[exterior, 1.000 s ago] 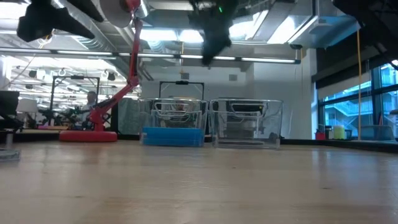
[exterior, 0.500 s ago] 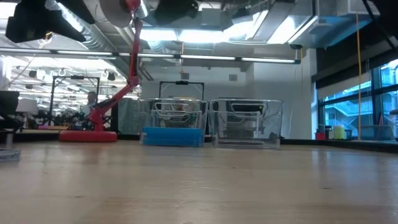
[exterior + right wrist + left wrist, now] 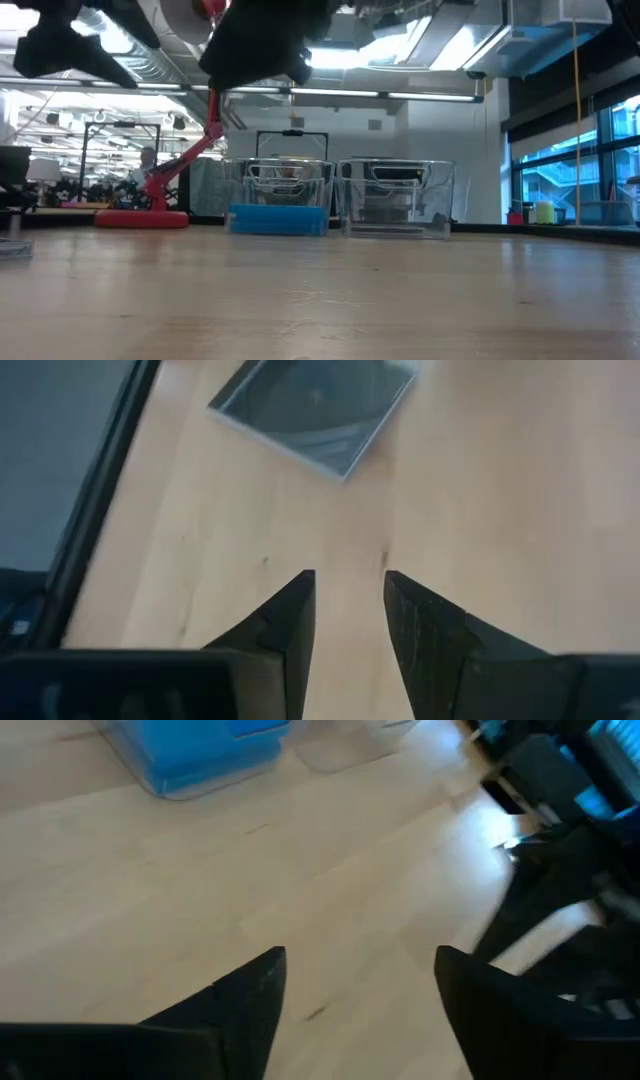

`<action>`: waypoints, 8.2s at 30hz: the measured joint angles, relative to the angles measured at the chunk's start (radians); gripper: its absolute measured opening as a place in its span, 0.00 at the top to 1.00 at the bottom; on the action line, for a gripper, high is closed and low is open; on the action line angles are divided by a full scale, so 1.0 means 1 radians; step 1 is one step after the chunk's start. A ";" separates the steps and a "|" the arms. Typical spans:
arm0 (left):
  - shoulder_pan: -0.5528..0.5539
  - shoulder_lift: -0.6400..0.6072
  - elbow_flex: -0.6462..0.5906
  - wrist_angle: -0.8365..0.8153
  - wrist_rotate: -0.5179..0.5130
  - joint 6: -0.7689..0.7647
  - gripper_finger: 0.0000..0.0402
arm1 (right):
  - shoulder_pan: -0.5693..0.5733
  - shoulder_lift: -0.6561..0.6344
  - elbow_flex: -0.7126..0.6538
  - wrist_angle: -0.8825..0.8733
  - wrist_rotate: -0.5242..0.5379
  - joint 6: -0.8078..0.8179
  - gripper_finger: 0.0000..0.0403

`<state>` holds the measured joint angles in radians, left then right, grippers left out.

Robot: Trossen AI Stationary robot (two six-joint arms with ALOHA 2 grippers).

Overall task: Pick & place jewel cases by type
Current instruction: Put the left black CD case into the right transparent bin

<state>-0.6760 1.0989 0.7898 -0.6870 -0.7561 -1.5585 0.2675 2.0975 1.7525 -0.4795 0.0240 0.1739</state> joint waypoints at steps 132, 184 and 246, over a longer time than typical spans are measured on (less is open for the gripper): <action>0.382 0.473 -0.001 0.191 0.610 0.603 0.31 | 0.222 -0.003 -0.037 0.070 0.402 0.510 0.69; 0.535 0.472 0.000 0.295 0.713 0.657 0.31 | 0.147 0.375 -0.023 0.491 0.562 0.553 0.69; 0.284 0.162 0.001 -0.195 0.611 0.158 0.31 | 0.197 0.385 0.188 -0.031 0.581 0.130 0.69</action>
<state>-0.3924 1.2613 0.7906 -0.8824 -0.1450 -1.4008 0.4642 2.4829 1.9410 -0.5108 0.6055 0.3041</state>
